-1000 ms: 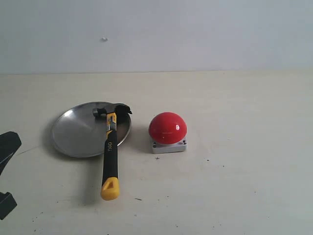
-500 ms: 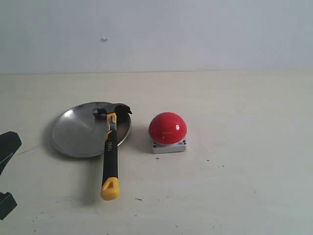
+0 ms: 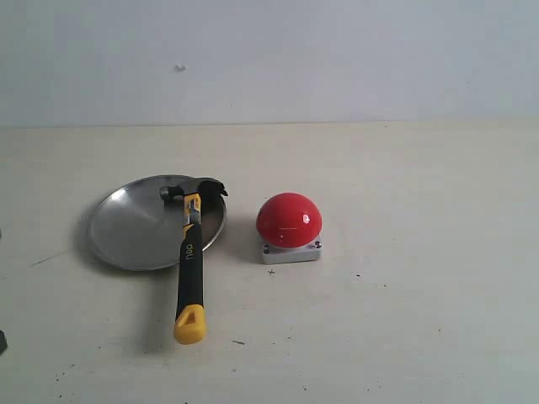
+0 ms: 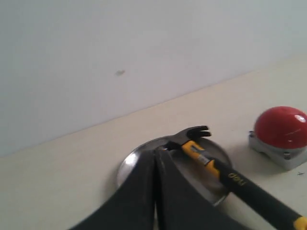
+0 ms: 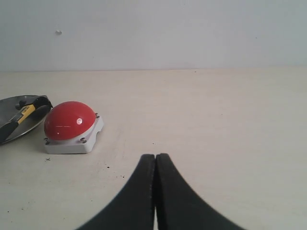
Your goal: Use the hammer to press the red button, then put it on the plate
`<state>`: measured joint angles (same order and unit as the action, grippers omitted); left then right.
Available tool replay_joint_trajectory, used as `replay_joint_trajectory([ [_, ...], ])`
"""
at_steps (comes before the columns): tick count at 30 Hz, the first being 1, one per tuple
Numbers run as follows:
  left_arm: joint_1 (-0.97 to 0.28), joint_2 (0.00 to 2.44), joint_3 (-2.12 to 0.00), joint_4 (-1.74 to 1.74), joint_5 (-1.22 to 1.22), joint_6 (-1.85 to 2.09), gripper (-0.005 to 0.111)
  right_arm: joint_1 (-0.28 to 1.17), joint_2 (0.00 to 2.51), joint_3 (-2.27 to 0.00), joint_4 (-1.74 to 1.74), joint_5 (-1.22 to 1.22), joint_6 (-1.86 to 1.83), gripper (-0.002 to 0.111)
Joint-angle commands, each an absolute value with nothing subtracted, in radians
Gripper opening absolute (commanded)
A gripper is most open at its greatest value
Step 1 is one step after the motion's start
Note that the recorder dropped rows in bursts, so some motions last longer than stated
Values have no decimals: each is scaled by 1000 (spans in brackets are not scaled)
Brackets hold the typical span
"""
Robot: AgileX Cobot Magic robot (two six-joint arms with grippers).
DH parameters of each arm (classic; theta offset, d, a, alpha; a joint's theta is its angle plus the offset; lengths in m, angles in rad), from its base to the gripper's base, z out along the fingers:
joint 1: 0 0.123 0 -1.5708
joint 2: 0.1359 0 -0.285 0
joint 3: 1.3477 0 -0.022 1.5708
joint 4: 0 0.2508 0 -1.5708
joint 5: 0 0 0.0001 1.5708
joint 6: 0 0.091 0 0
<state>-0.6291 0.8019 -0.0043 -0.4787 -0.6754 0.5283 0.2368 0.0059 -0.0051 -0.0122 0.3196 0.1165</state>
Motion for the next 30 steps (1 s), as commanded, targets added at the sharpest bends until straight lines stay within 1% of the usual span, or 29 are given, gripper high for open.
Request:
replay_joint_trajectory([
  [1, -413, 620, 0, -472, -442, 525, 0, 232, 0, 0, -6, 313, 118, 0],
  [3, -313, 514, 0, -470, -346, 550, 0, 232, 0, 0, -6, 313, 118, 0],
  [6, -199, 389, 0, -470, -259, 575, 0, 232, 0, 0, -6, 313, 118, 0],
  [10, -111, 298, 0, -470, -213, 575, 0, 232, 0, 0, -6, 313, 118, 0],
  [22, -71, 263, 0, -369, -142, 605, 0, 232, 0, 0, -6, 313, 118, 0],
  [27, -10, 204, 0, -367, -101, 605, 0, 232, 0, 0, -6, 313, 118, 0],
  [30, 33, 178, 0, -338, -21, 587, 0, 232, 0, 0, -6, 313, 118, 0],
])
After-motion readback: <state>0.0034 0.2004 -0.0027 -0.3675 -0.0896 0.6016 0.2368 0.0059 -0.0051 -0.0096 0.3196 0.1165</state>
